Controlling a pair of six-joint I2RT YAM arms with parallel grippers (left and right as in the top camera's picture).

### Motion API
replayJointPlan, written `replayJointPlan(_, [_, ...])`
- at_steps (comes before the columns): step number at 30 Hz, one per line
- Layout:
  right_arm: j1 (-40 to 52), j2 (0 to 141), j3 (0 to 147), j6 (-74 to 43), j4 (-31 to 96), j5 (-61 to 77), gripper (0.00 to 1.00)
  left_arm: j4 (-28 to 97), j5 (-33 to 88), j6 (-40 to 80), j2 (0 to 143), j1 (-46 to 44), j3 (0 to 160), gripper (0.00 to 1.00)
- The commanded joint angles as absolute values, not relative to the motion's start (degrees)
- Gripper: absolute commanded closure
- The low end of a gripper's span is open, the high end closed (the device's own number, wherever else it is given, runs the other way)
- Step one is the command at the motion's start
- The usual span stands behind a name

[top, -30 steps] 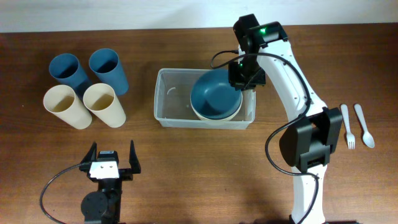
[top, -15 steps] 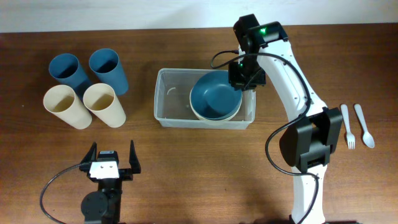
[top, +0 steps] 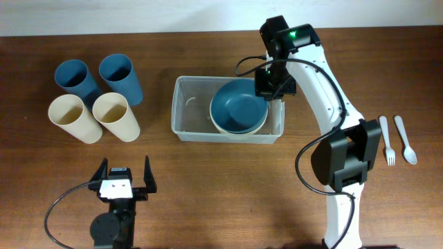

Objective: Pack container
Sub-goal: 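Lower the blue bowl onto the stacked cream bowls and release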

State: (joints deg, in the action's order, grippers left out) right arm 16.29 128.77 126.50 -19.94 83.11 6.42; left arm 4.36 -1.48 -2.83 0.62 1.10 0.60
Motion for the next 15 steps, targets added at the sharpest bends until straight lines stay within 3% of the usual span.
replayJointPlan(1, [16.4, 128.7, 126.5, -20.3, 83.2, 5.2, 0.96, 4.7, -1.2, -3.3, 0.3, 1.3, 0.5, 0.00])
replayJointPlan(7, [16.4, 128.7, 126.5, -20.1, 83.4, 5.0, 0.96, 4.7, -1.2, -3.3, 0.3, 1.3, 0.5, 0.00])
replayJointPlan(15, [16.4, 128.7, 126.5, -19.7, 84.0, 2.7, 0.69, 4.7, -1.2, -3.3, 0.3, 1.3, 0.5, 0.00])
